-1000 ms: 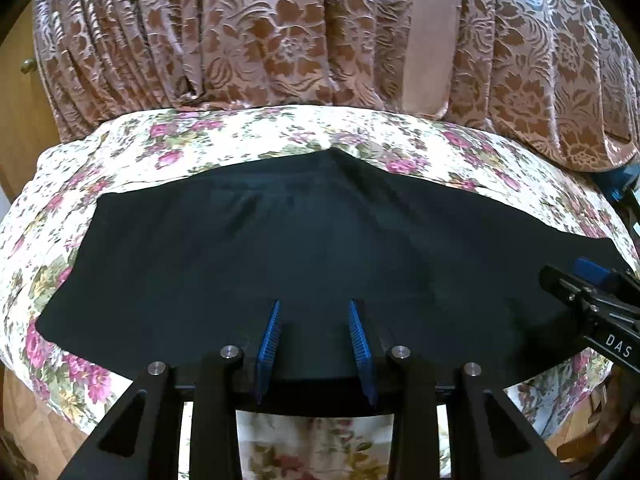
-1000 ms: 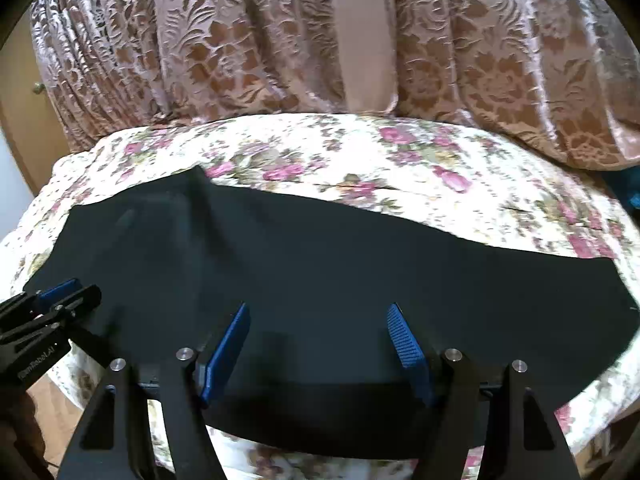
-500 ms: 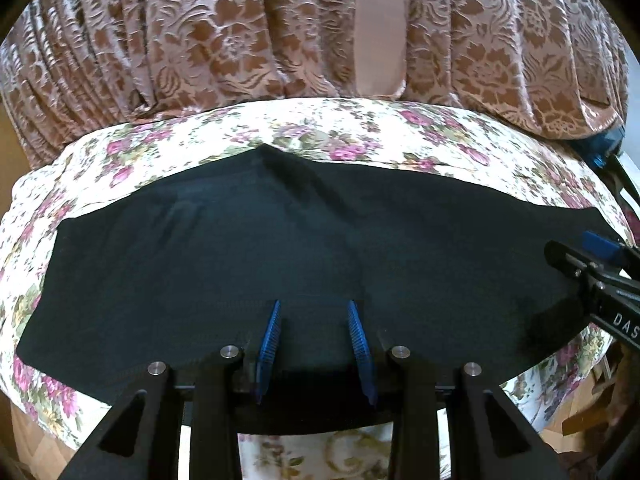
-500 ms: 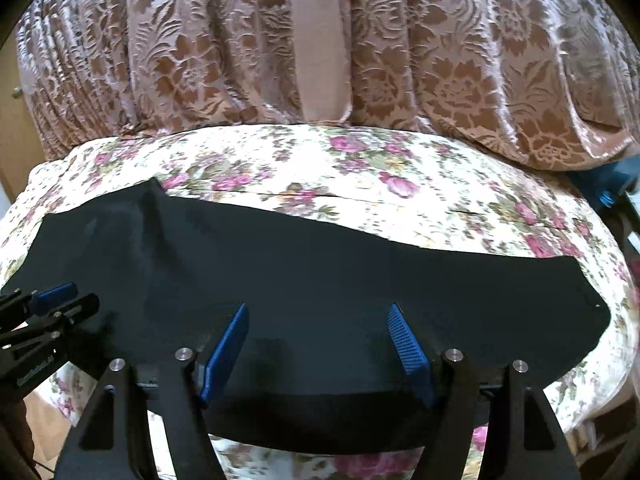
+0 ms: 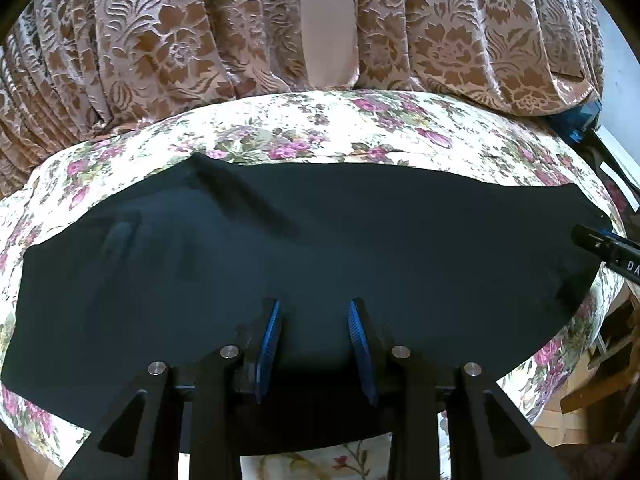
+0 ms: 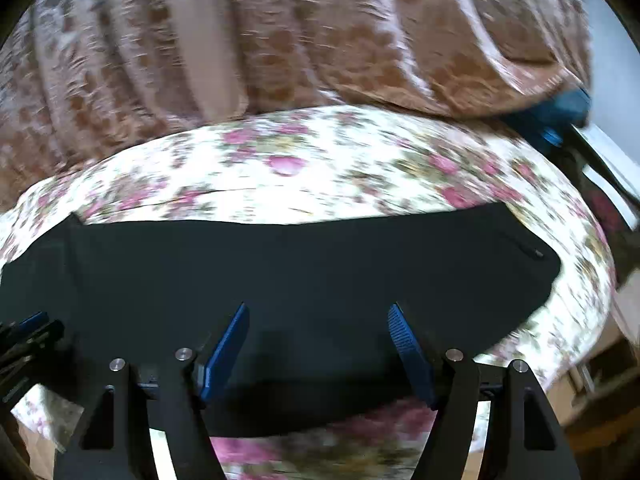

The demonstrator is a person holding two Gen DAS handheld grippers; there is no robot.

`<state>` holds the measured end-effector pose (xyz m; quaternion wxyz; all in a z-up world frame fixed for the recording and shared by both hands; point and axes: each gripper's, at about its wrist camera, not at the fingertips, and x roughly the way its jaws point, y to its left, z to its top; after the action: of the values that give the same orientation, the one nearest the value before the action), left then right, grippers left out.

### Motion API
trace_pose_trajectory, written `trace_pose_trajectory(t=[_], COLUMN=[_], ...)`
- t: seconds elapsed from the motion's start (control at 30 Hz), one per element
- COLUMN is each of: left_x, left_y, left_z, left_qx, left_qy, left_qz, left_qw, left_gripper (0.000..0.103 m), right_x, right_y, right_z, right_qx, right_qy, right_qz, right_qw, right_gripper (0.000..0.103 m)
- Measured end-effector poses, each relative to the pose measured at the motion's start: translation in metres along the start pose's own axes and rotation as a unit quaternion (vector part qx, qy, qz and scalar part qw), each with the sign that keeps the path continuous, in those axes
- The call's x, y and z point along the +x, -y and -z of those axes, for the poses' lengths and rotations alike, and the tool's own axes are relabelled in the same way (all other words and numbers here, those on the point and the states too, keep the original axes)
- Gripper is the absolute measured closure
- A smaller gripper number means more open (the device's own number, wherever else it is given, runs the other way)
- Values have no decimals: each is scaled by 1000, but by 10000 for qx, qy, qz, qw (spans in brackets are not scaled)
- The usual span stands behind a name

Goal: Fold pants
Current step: 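Grasp the pants leg end with the right tool and lift it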

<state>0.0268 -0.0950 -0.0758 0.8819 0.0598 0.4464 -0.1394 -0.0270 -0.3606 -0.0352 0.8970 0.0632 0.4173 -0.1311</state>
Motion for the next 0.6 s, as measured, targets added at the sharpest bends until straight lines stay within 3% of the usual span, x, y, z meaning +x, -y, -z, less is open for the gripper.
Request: trace_pose_trajectory(t=[0.17,0.27,0.33,0.43,0.6], left_x=[9,14,16,17,18], left_y=[5,5,4,3,1], left_z=[0,2,3,3,3], left_qx=[62,44,14,10,-42], left_qy=[-116,-174,-197,-189,-201], left_qz=[53,69,85,98,142], left_qw=[9999,9998,9998,9998,9997], left_gripper=[68,68,68,68,68], right_x=[4,8,12,20,37], right_y=[44,79,109,163,215], right_z=[5,6,10,20,33], right_qx=[362,785,1324,2505,3542], right_qy=[-158,-280,-330,-329,-183], right_qz=[285,207,-59,-536,-970], right_qw=[9988,9963,9906,9661,9299], right_gripper=[31,31,31,31,31])
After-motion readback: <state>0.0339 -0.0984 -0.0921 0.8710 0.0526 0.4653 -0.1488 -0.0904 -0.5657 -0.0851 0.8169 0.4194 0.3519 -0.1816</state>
